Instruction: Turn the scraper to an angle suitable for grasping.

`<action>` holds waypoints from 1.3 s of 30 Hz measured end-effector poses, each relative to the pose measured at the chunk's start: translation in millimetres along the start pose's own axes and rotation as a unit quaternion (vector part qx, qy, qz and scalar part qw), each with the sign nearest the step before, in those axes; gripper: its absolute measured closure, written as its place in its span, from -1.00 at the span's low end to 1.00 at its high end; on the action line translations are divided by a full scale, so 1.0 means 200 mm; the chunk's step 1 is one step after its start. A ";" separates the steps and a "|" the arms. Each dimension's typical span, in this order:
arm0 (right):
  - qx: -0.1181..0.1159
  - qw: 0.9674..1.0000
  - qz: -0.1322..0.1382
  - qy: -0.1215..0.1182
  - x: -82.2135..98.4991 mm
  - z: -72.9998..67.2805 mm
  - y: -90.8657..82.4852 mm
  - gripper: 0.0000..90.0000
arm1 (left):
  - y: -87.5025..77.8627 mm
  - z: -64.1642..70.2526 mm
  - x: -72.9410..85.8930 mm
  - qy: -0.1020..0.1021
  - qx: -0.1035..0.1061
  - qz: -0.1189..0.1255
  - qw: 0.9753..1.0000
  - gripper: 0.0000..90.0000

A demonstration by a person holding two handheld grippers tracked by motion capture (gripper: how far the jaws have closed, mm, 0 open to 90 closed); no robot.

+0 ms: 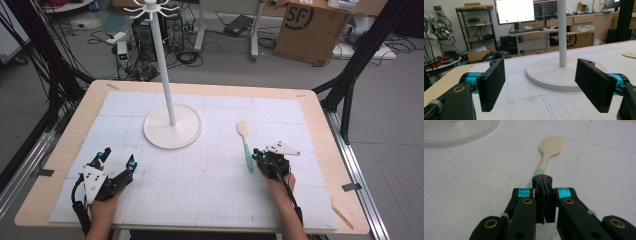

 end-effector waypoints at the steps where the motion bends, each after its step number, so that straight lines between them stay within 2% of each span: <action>1: 0.001 1.000 -0.002 0.002 -0.01 0.00 0.01 1.00 | 0.00 0.00 0.00 0.001 0.000 -0.001 1.000 -0.45; 8: 0.003 1.000 -0.012 0.004 -0.06 0.02 0.05 1.00 | 0.00 0.00 0.00 0.001 0.001 -0.004 1.000 -0.44; 13: 0.008 1.000 -0.024 -0.003 -0.09 0.03 0.09 1.00 | 0.00 0.00 0.00 0.001 0.002 -0.005 1.000 -0.44; 20: 0.011 0.999 -0.042 0.003 -0.10 0.03 0.16 1.00 | 0.01 0.00 0.00 0.000 0.001 -0.004 1.000 -0.44; 26: 0.013 0.999 -0.048 0.005 -0.10 0.04 0.19 1.00 | 0.01 0.00 0.00 0.002 0.003 -0.005 1.000 -0.44; 34: 0.010 0.999 -0.046 0.018 -0.13 0.06 0.24 1.00 | 0.01 0.00 0.00 0.003 0.003 -0.006 1.000 -0.44; 39: 0.017 0.999 -0.042 0.021 -0.14 0.06 0.27 1.00 | 0.01 0.00 0.00 0.004 0.003 -0.008 1.000 -0.44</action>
Point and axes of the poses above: each handheld gripper's, and its own axes: y roughly forward along the jaws, x roughly out of its underside, z roughly to its right, the point moved 2 cm from there along y, roughly forward along the jaws, and after that the axes turned 1 degree about -z, right-handed, at the moved point
